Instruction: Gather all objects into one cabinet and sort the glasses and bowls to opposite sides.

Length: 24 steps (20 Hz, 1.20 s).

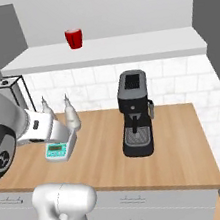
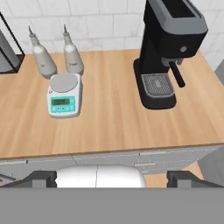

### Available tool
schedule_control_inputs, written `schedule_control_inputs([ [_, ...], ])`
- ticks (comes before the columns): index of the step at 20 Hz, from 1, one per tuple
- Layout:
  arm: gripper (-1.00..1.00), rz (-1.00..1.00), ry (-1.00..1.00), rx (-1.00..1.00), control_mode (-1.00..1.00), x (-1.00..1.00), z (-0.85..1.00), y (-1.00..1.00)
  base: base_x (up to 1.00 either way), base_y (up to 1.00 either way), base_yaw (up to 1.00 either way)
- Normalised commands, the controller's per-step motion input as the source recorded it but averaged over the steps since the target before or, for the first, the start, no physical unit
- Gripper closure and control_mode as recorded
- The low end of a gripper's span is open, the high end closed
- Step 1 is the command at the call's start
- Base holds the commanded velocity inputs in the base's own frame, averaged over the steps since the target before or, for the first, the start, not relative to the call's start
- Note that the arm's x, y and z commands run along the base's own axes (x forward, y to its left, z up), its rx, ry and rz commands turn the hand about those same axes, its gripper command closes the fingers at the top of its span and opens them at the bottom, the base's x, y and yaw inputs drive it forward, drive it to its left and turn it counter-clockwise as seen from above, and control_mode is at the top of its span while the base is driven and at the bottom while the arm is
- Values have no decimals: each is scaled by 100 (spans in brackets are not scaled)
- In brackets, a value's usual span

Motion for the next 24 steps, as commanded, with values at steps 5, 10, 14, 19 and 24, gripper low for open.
schedule_control_inputs([
  [5,-100,0,-22,1,-100,-5,15,0,-8,-4,0],
  [10,-100,1,-45,6,-100,-1,45,0,0,0,0],
  [14,-100,2,-36,12,-100,11,54,0,0,0,0],
  [19,-100,1,-23,9,-100,35,43,0,0,0,0],
  [24,-100,0,-4,1,-100,36,17,0,0,0,0],
])
